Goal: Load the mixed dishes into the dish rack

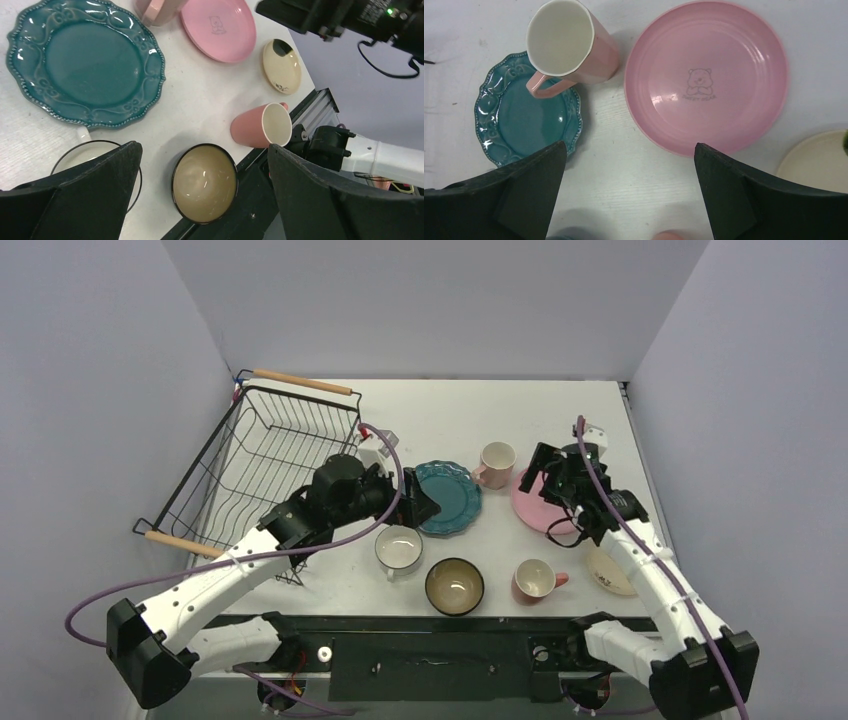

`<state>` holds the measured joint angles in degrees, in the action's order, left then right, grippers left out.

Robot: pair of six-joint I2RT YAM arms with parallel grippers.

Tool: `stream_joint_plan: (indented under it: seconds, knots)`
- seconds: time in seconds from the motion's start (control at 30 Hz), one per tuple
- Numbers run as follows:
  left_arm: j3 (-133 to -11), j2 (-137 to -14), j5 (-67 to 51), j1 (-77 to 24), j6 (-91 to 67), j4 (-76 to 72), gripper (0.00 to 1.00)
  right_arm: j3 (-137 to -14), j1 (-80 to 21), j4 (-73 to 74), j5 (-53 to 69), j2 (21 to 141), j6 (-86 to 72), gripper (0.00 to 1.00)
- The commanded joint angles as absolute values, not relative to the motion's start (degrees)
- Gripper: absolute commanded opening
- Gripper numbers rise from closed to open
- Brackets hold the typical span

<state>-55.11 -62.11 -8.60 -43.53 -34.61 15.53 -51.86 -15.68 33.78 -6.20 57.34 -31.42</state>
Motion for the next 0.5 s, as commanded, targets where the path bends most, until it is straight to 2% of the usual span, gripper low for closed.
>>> stream_joint_plan:
  seconds: [0.0,0.17,0.33,0.47]
  knots:
    - [-55.5,-62.37,-5.26,-46.78,-35.57,13.18,0.97,-55.81,-15.49,26.01,-2.25,64.39,-33.16,0.92]
    - [-54.97,-62.13,-3.62,-48.7,-37.43,13.82,0.96,-62.47,-15.73,25.86,-3.14,76.04,-32.43,0.85]
    - [-53.9,-61.07,-2.39,-49.94,-38.65,13.74,0.96,-67.65,-15.92,24.71,-4.4,84.19,-31.42,0.83]
    - [-52.91,-60.46,-2.13,-50.85,-40.06,12.9,0.96,-72.32,-15.91,25.83,-4.07,90.94,-31.19,0.74]
